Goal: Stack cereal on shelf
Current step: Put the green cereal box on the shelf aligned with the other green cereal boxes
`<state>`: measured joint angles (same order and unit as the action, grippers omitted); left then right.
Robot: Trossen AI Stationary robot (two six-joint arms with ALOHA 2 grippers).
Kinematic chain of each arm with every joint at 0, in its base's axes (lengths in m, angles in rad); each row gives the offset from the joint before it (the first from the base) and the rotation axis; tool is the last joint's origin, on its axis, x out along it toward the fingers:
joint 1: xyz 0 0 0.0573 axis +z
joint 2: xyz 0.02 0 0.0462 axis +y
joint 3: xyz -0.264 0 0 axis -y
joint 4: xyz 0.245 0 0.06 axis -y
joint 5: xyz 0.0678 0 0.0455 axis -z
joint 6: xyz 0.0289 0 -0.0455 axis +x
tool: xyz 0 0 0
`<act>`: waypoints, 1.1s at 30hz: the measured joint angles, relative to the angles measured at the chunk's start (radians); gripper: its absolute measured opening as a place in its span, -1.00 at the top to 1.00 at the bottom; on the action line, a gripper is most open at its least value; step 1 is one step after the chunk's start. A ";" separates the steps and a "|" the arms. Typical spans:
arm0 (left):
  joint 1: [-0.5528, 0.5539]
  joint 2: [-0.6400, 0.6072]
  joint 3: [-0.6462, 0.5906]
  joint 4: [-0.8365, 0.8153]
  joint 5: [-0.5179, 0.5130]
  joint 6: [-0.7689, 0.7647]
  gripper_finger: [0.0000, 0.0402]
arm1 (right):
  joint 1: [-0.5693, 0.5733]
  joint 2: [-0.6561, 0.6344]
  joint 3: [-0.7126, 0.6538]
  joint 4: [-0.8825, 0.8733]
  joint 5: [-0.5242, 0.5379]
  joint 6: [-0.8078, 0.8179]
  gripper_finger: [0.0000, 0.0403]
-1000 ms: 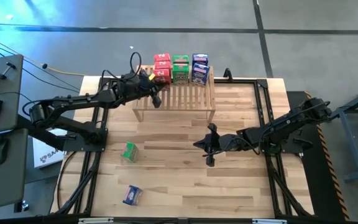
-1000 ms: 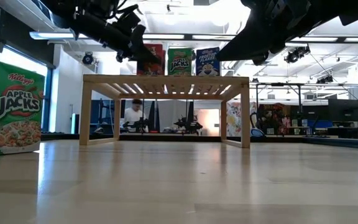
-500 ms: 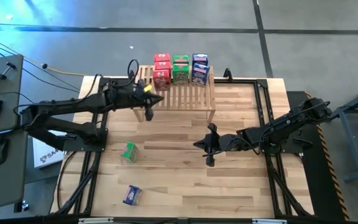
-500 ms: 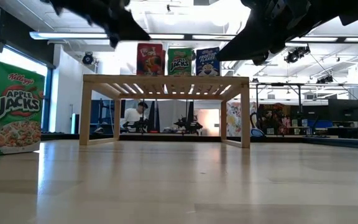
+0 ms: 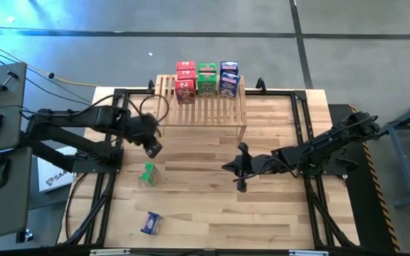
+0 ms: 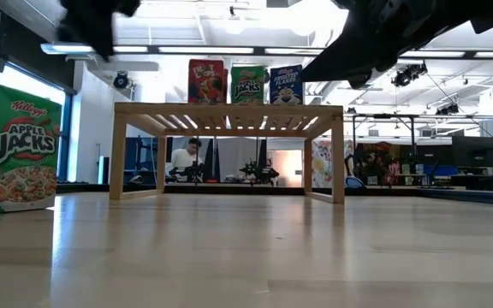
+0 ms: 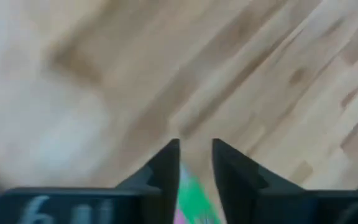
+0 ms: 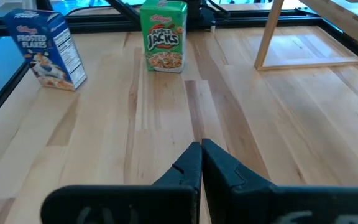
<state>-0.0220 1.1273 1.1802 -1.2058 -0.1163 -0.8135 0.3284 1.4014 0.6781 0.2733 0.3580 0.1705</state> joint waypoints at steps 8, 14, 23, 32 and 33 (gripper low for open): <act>-0.112 0.063 0.022 -0.168 0.144 -0.390 0.01 | 0.037 0.000 0.000 -0.010 -0.001 -0.014 1.00; -0.204 0.109 0.010 -0.167 0.147 -0.527 -0.29 | 0.046 0.000 0.000 -0.010 -0.002 -0.022 1.00; -0.318 0.103 -0.135 -0.049 0.172 -0.675 -0.42 | 0.046 0.000 0.000 -0.010 -0.002 -0.022 1.00; -0.355 0.103 -0.203 -0.013 0.127 -0.721 -0.42 | 0.046 0.000 0.000 -0.008 -0.002 -0.022 1.00; -0.357 0.103 -0.204 -0.012 0.120 -0.721 -0.42 | 0.046 0.000 0.000 -0.007 -0.002 -0.022 1.00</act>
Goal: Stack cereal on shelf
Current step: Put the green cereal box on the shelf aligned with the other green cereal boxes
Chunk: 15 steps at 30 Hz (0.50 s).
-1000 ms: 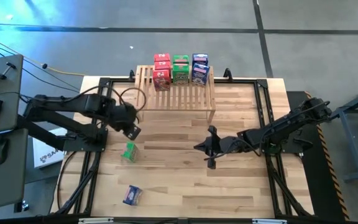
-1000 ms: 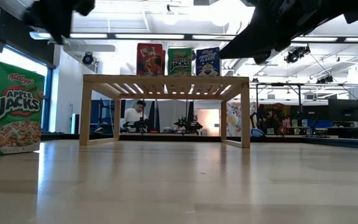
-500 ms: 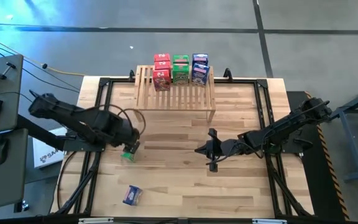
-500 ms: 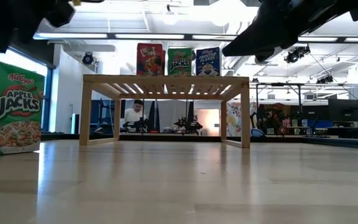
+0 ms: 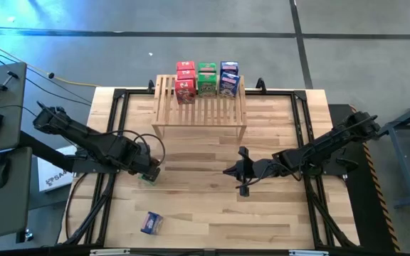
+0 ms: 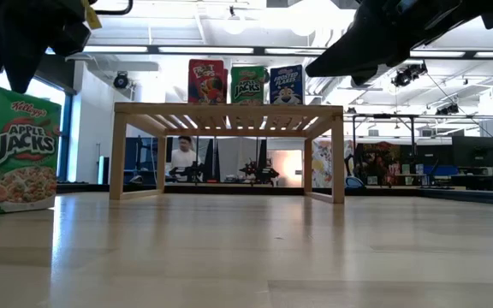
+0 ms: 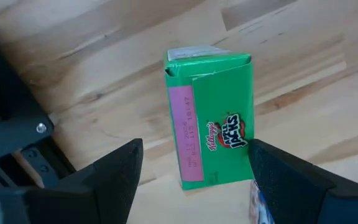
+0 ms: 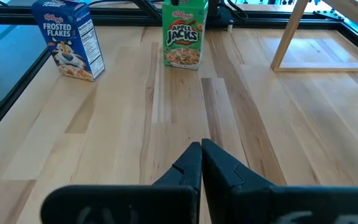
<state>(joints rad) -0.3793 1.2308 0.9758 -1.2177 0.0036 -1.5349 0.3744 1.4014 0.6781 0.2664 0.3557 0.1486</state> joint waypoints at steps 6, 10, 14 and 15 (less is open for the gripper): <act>-0.011 0.000 -0.001 0.010 -0.062 -0.008 -0.41 | 0.000 0.000 0.000 0.004 0.000 0.000 1.00; -0.021 0.001 -0.001 0.026 -0.067 -0.006 -0.38 | 0.000 0.000 0.000 0.004 0.000 0.000 1.00; -0.021 -0.003 -0.002 0.022 -0.081 0.010 -0.38 | 0.000 0.000 0.000 0.005 0.000 0.000 1.00; -0.021 -0.005 -0.002 0.021 -0.083 0.017 -0.38 | 0.000 0.000 0.000 0.006 0.000 0.000 1.00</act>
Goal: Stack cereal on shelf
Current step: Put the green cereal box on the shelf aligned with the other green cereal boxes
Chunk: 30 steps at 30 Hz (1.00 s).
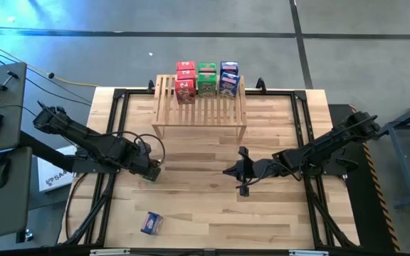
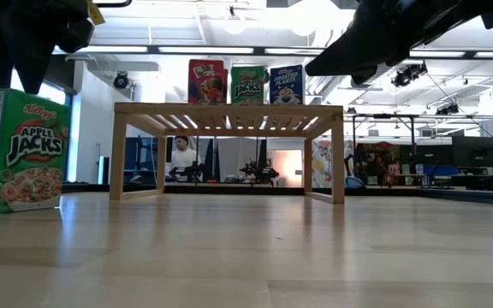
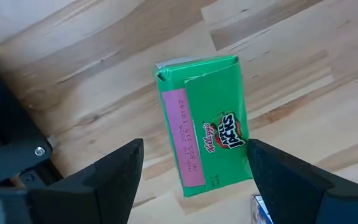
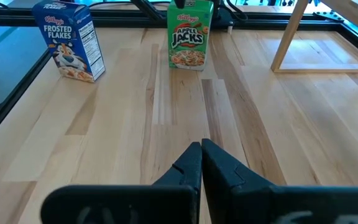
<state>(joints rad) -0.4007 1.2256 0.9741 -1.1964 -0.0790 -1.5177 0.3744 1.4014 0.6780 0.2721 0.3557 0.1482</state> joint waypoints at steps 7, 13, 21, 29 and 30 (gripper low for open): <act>0.022 -0.004 0.056 -0.012 0.002 0.072 -0.38 | 0.000 0.000 0.000 0.007 0.000 0.000 1.00; 0.016 -0.005 0.079 -0.012 0.009 0.092 -0.38 | 0.000 0.000 0.000 0.012 0.000 0.000 1.00; 0.007 -0.005 0.079 -0.014 0.022 0.084 -0.38 | 0.000 0.000 0.000 0.011 0.000 0.000 1.00; 0.008 -0.005 0.080 -0.017 0.043 0.060 -0.54 | 0.000 0.000 0.000 0.011 0.000 0.000 1.00; 0.008 -0.005 0.080 -0.018 0.043 0.054 -0.57 | 0.000 0.000 0.000 0.011 0.000 0.000 1.00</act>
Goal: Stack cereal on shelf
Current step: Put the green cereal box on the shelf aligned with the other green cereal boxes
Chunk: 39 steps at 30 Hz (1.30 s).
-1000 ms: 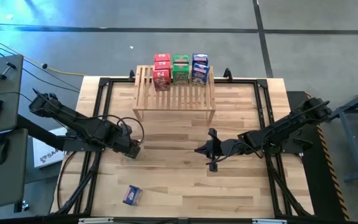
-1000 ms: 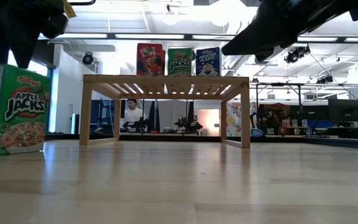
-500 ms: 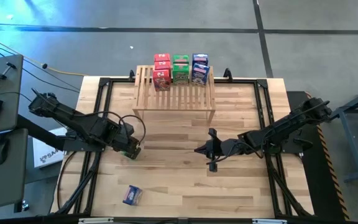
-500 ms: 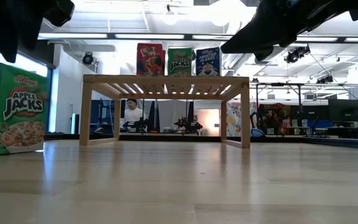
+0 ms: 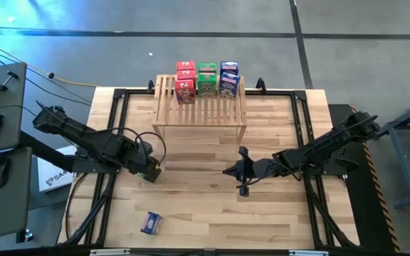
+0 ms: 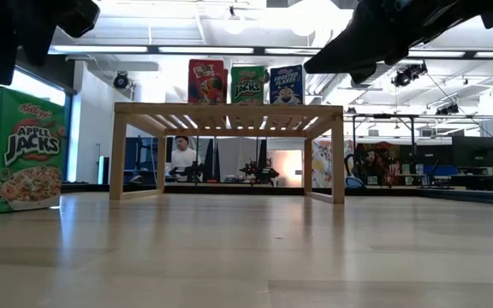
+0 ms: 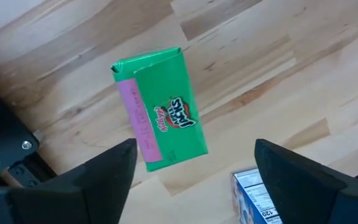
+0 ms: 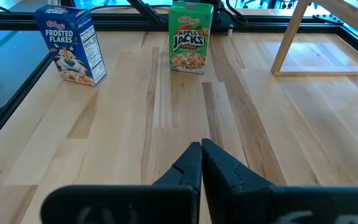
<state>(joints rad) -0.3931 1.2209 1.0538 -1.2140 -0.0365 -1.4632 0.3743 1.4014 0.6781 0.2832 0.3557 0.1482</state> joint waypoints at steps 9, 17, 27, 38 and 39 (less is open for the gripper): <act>-0.001 0.004 -0.008 -0.005 -0.030 -0.063 -0.65 | 0.000 0.000 0.000 0.000 0.000 0.000 1.00; -0.001 0.005 -0.103 0.003 -0.038 -0.127 -0.65 | 0.000 0.000 0.000 0.003 0.000 0.000 1.00; -0.002 0.006 -0.154 0.094 -0.059 -0.112 -0.58 | 0.000 0.000 0.000 0.005 0.000 -0.001 1.00; 0.002 0.006 -0.155 0.112 -0.046 0.028 -0.20 | 0.000 0.000 0.000 0.005 0.000 0.000 1.00; 0.005 0.005 -0.155 0.116 -0.046 0.042 -0.17 | 0.000 0.000 0.000 0.005 0.000 -0.001 1.00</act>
<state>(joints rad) -0.3883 1.2263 0.8993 -1.0981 -0.0829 -1.4213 0.3740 1.4014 0.6781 0.2886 0.3561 0.1476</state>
